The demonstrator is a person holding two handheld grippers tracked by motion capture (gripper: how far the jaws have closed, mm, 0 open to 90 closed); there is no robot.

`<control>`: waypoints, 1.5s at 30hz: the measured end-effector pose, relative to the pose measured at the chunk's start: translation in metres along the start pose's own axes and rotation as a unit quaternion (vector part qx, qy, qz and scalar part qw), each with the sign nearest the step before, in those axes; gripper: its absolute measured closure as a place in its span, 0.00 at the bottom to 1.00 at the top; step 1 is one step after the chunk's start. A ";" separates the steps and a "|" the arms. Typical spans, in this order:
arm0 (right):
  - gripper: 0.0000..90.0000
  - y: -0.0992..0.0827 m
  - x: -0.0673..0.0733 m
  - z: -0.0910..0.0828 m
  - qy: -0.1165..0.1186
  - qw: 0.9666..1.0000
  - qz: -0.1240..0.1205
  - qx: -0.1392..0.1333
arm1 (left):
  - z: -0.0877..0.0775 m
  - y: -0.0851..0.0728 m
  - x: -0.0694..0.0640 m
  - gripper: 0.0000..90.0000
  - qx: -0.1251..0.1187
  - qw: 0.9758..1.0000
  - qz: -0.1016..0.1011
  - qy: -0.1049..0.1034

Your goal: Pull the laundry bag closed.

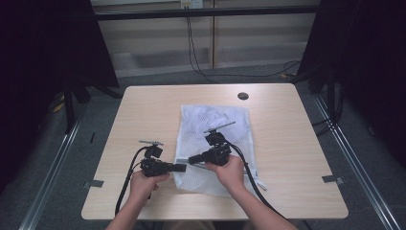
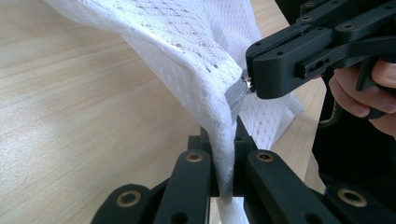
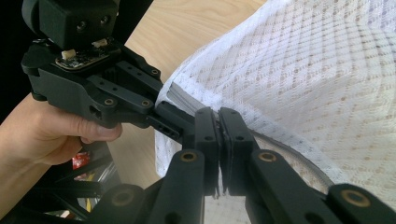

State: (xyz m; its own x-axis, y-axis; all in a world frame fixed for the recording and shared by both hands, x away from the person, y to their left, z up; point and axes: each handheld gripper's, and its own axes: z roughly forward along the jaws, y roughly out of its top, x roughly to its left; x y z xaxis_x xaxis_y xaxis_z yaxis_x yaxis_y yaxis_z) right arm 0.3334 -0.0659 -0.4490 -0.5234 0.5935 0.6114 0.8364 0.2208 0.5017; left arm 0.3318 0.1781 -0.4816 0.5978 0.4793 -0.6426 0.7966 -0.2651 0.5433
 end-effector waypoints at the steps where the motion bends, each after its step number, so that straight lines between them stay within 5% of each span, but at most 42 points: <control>1: 0.97 0.000 0.000 0.000 0.000 1.000 0.001 0.000 | 0.000 0.000 0.000 1.00 -0.002 1.000 -0.002 0.001; 34: 0.97 -0.006 -0.014 -0.012 -0.005 1.000 0.006 0.000 | -0.003 0.000 0.000 1.00 -0.005 1.000 -0.014 -0.006; 45: 0.96 -0.009 -0.015 -0.017 -0.020 0.999 -0.030 -0.004 | -0.003 0.001 -0.001 1.00 -0.007 1.000 -0.016 -0.008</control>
State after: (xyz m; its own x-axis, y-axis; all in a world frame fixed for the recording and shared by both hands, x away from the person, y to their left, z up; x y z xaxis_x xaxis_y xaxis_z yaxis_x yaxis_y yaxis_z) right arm 0.3306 -0.0900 -0.4521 -0.5657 0.6096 0.5554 0.8021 0.2504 0.5422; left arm 0.3316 0.1802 -0.4793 0.5733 0.4739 -0.6684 0.8142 -0.2379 0.5296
